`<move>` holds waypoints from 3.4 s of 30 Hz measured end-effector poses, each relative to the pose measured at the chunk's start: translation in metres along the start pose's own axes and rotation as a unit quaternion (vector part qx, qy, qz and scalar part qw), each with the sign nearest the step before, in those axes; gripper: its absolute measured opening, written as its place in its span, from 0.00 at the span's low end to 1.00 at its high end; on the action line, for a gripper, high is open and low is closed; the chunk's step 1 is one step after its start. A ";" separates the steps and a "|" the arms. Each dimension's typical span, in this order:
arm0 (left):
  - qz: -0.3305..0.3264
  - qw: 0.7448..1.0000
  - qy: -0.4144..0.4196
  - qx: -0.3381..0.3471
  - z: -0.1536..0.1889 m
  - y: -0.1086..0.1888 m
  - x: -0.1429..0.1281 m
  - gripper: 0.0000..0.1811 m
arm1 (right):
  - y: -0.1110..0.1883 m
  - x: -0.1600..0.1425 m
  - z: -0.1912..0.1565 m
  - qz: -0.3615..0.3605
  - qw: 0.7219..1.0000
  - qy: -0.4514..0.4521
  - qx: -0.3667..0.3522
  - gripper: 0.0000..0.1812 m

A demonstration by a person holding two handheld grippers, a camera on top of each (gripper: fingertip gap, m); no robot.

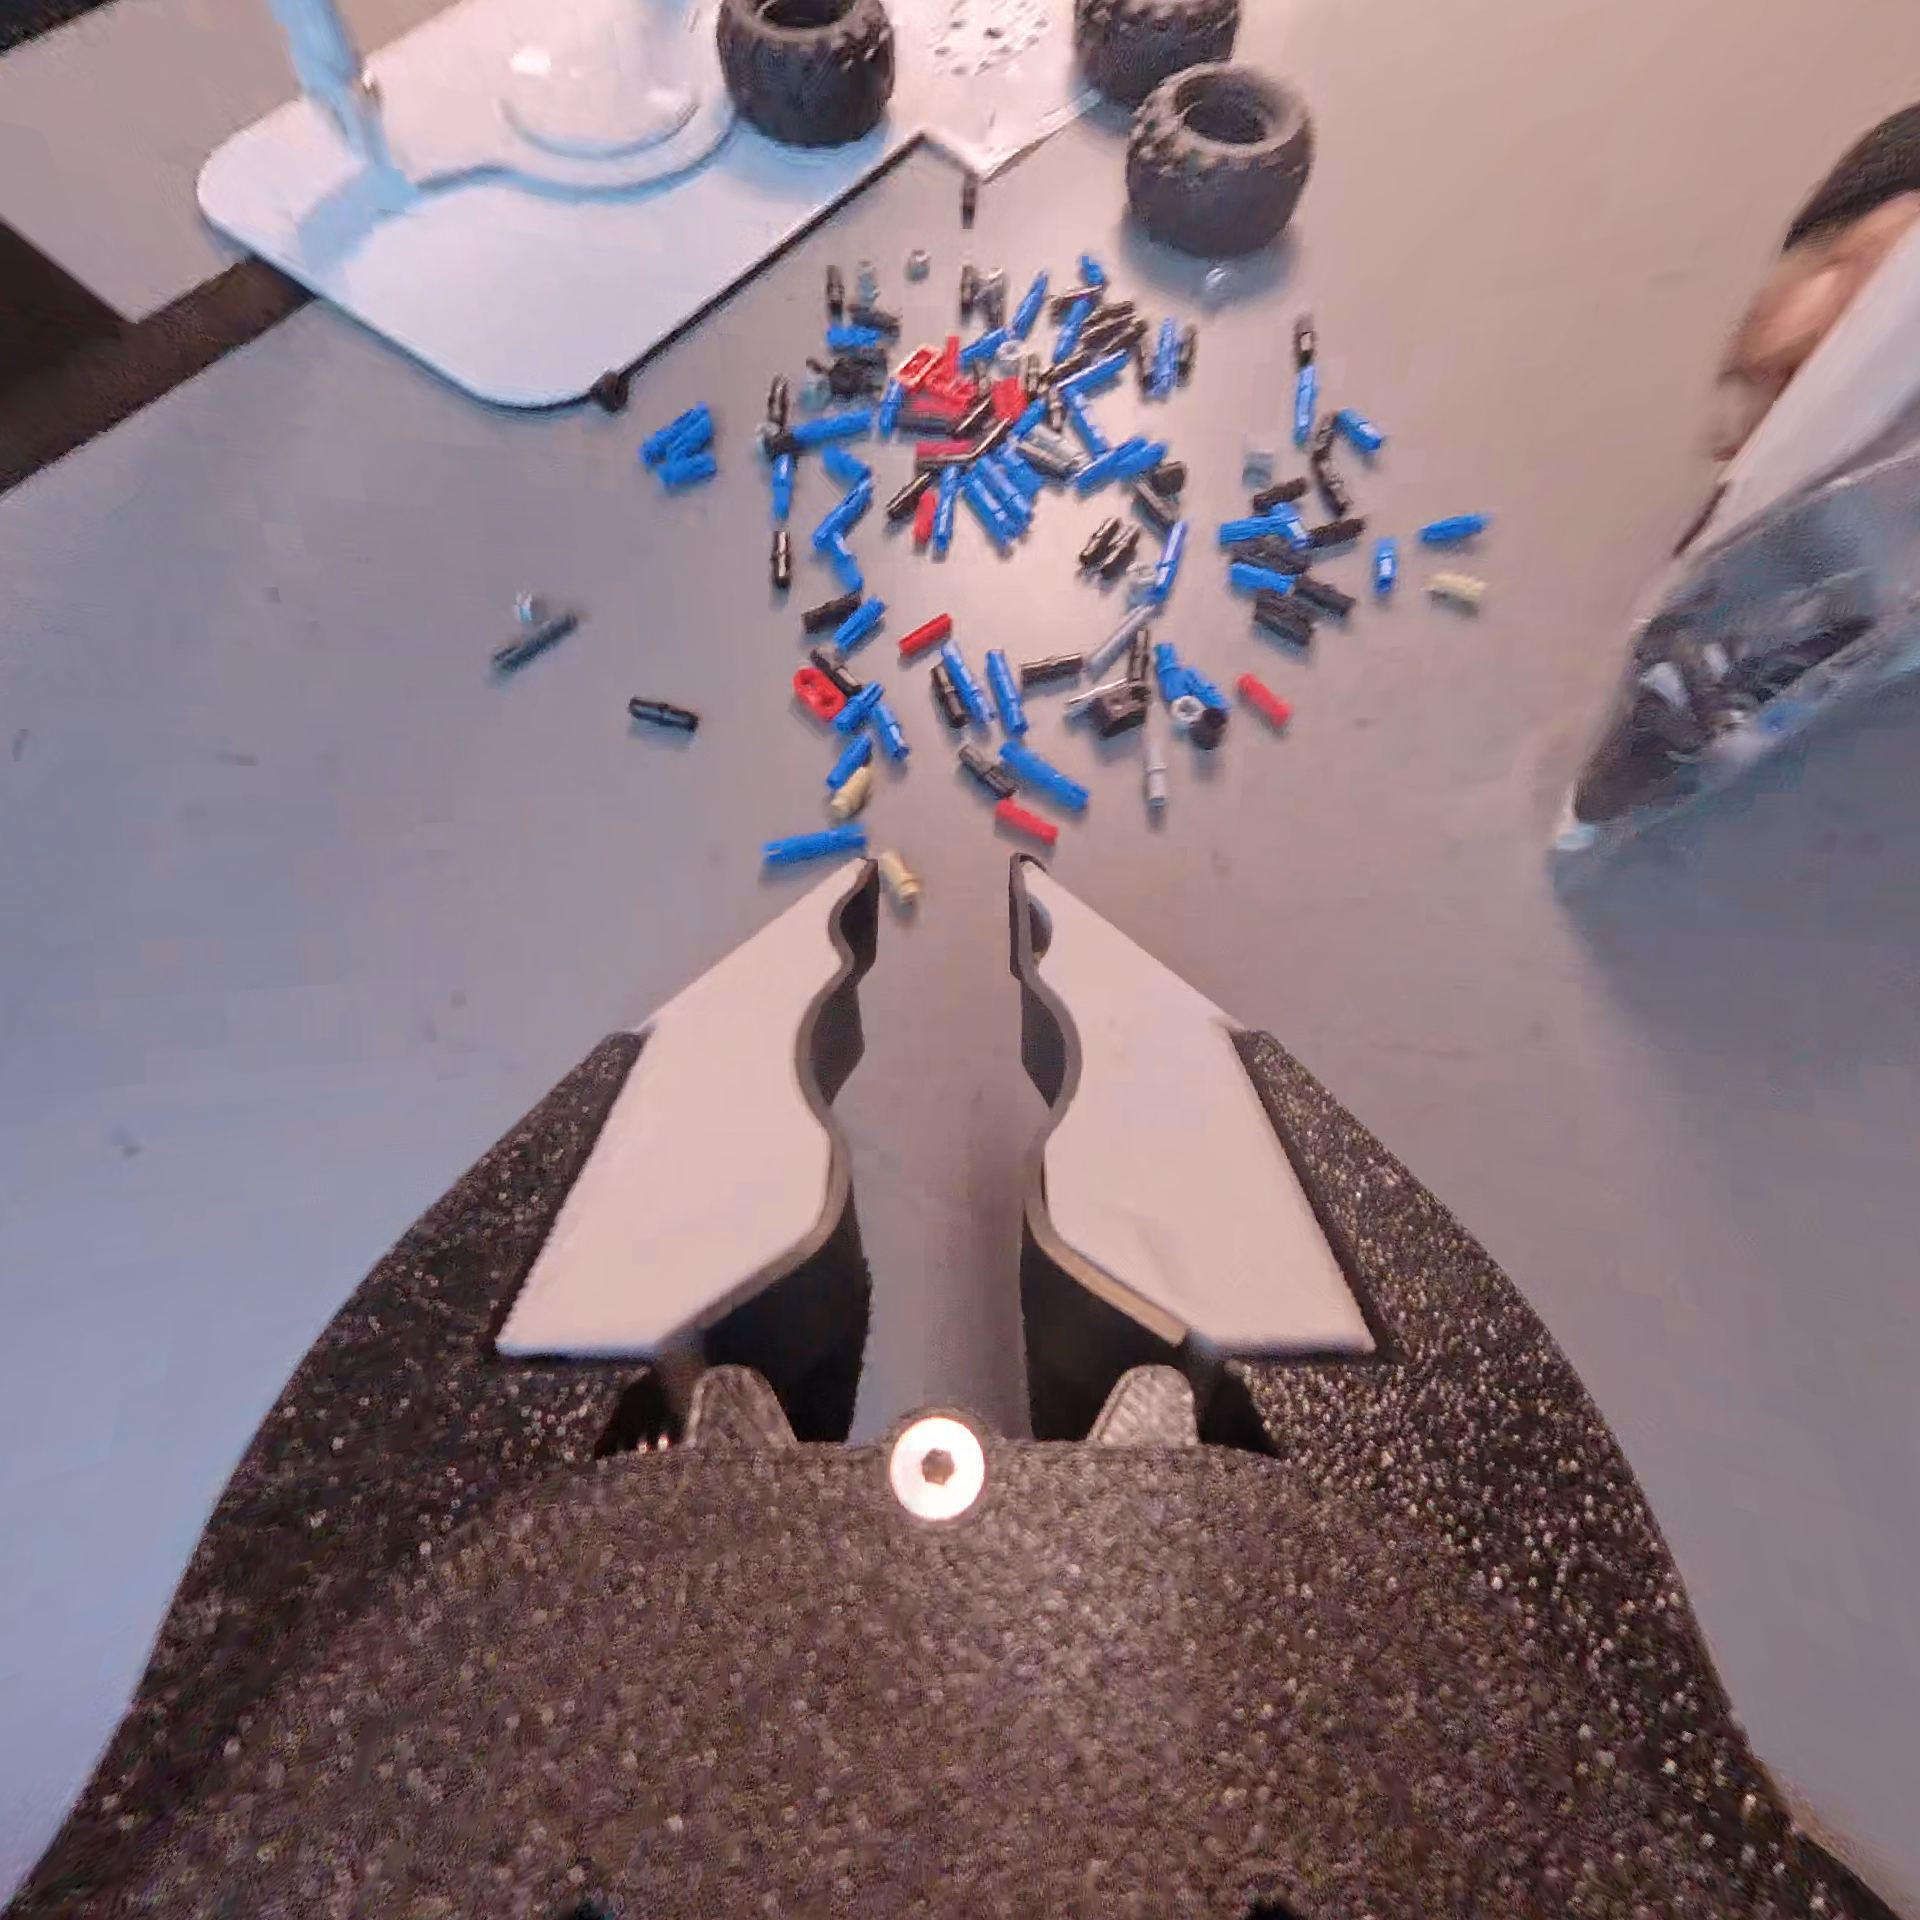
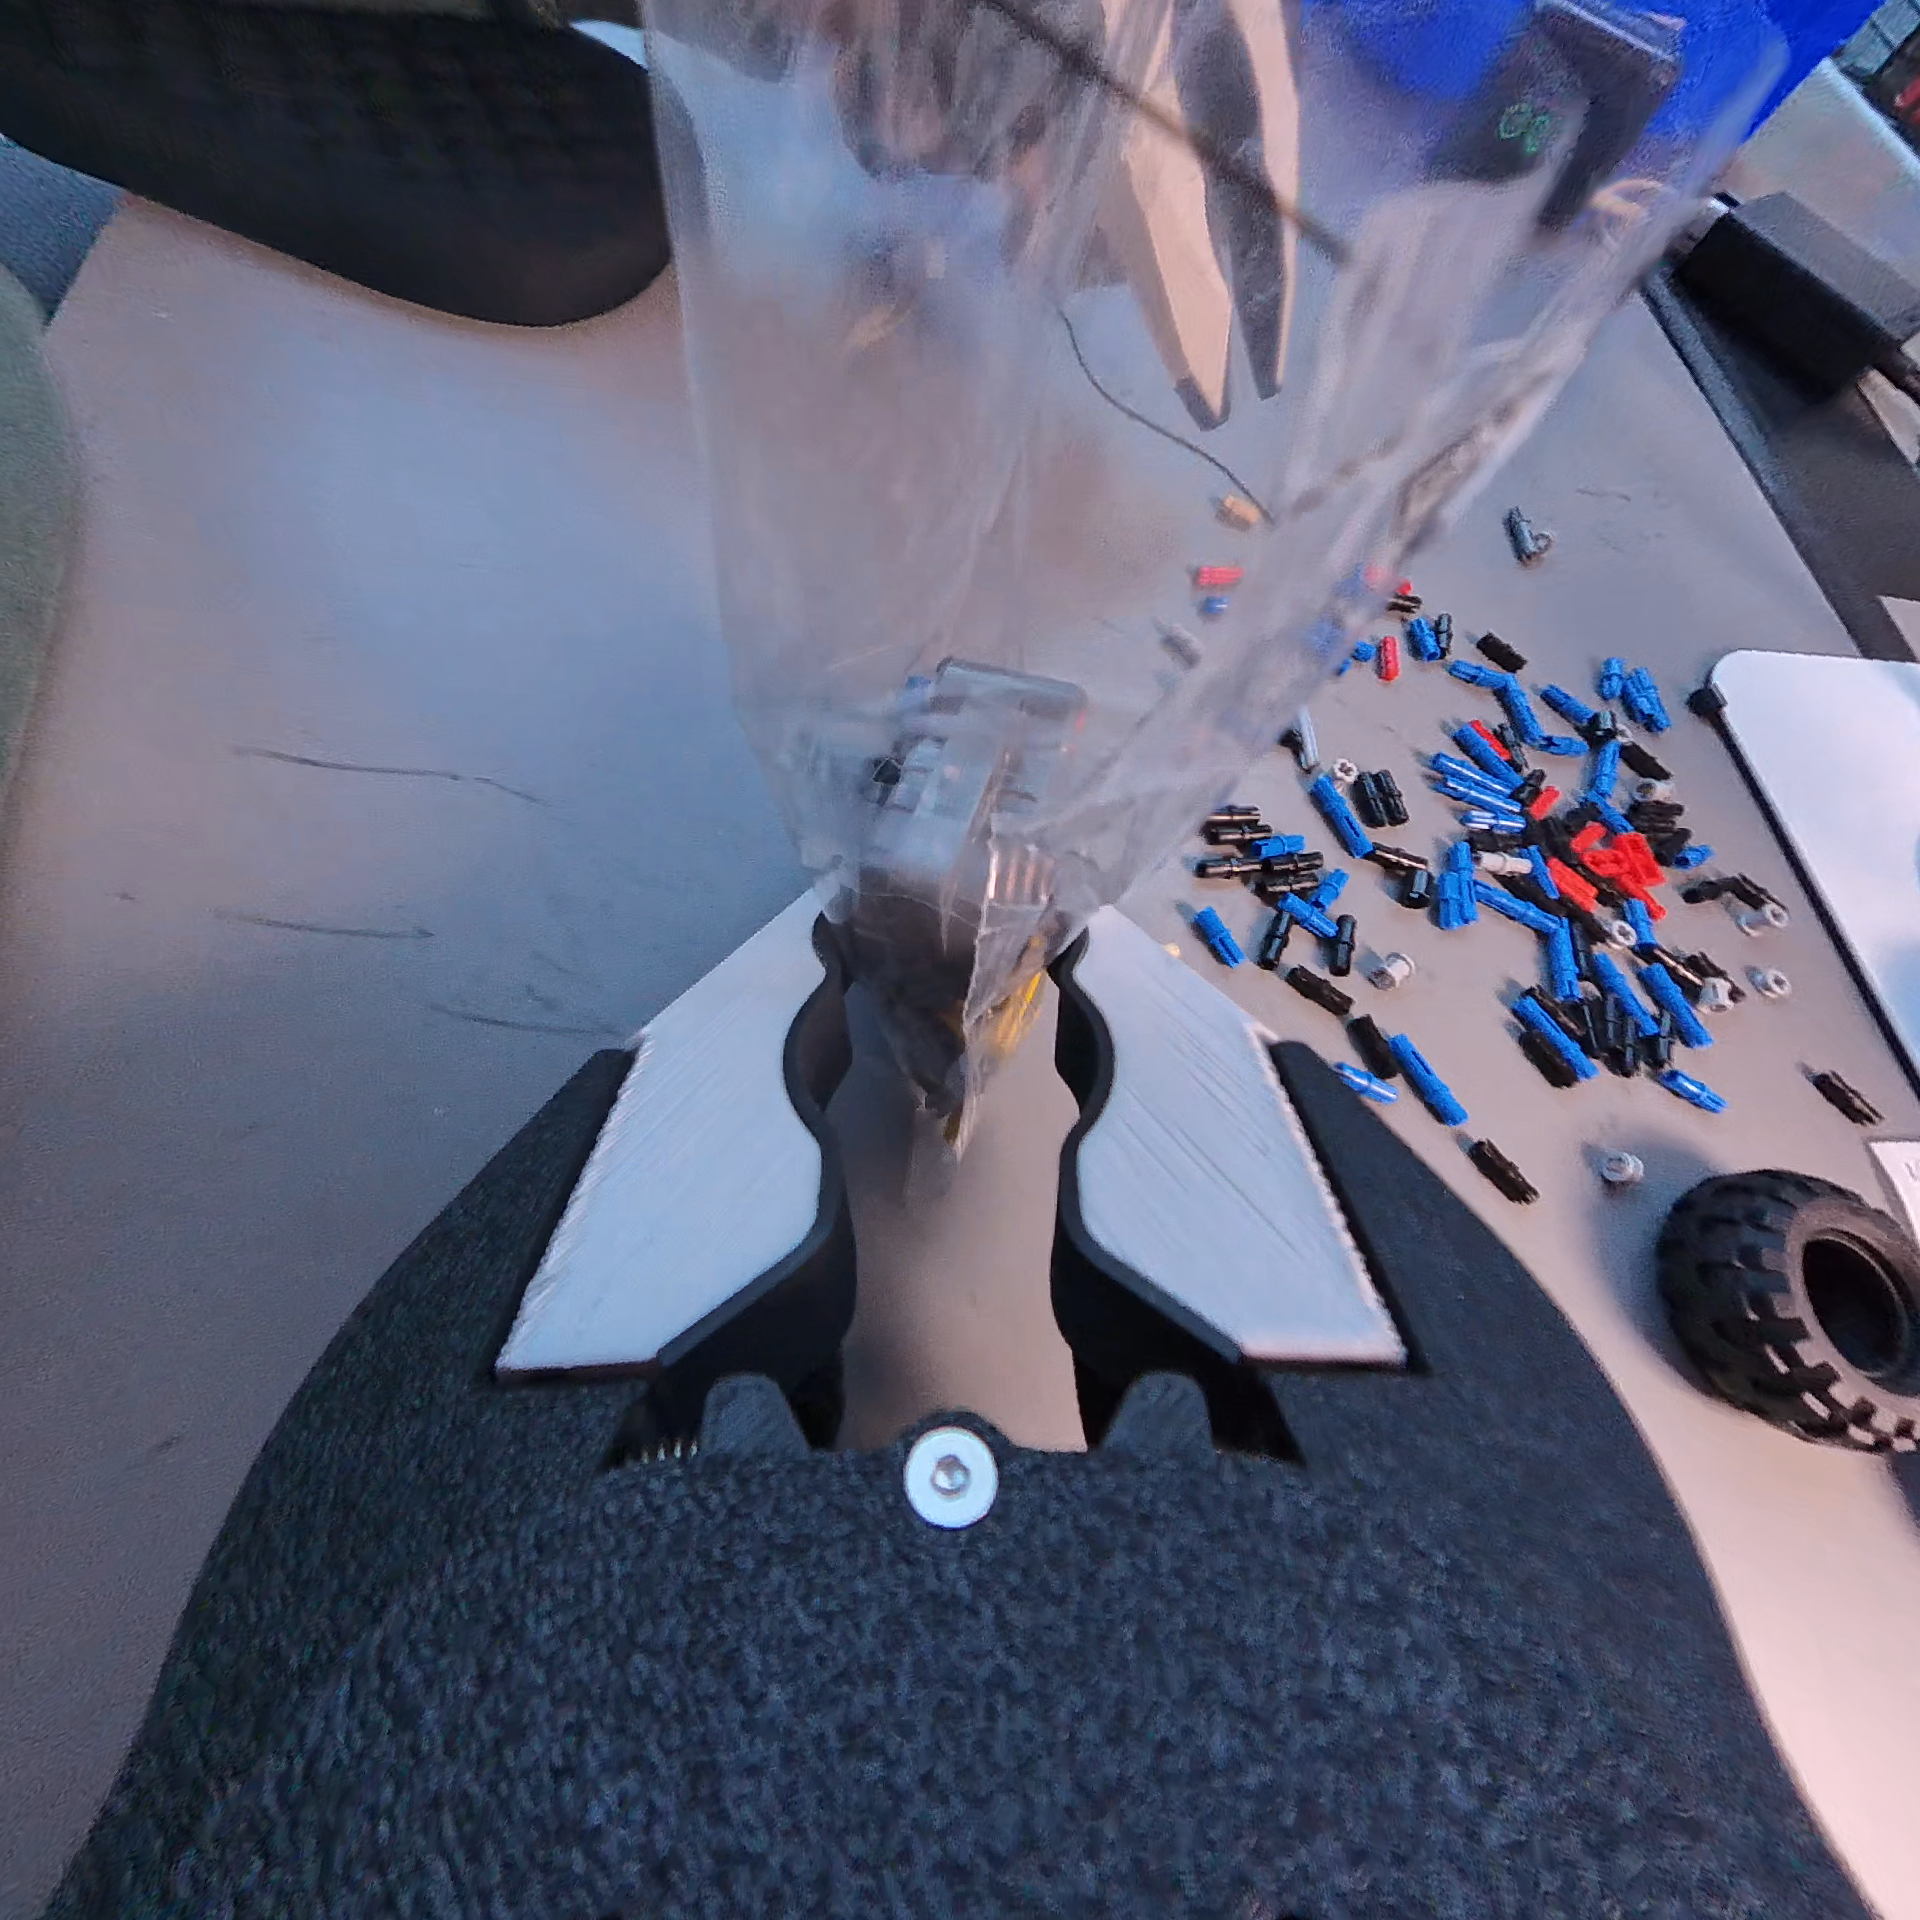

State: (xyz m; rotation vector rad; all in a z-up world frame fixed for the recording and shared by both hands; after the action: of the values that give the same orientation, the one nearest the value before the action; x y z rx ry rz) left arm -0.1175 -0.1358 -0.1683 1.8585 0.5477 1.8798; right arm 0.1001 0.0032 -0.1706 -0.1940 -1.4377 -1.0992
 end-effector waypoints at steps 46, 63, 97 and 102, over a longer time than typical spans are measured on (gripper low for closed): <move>-0.099 0.990 -0.076 -0.063 -0.026 -0.046 0.016 0.06 | 0.000 -0.002 0.000 -0.006 1.000 -0.004 -0.023 0.19; -0.124 0.990 -0.058 -0.041 -0.024 -0.044 0.009 0.04 | 0.000 -0.003 0.000 -0.006 1.000 -0.008 -0.022 0.19; 0.052 0.954 -0.055 -0.289 0.077 0.006 0.074 0.14 | 0.002 -0.004 -0.009 -0.010 0.999 0.038 -0.012 0.20; 0.040 0.939 -0.077 -0.334 0.115 -0.006 0.034 0.17 | 0.000 -0.001 -0.016 -0.002 0.999 0.044 0.010 0.20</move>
State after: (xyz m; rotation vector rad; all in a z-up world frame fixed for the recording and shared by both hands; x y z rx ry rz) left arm -0.0027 -0.1149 -0.1412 1.5490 -0.2115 1.6576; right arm 0.1115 -0.0074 -0.1748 -0.1266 -1.3718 -1.0834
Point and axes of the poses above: each gripper's, where its closed fingertips meet, y back along the fingers, x out of its top, z = x × y across the jaws, the point moved 7 cm from there along y, back along the fingers, and after that the axes turned 4 degrees about z, right-handed, at the moved point
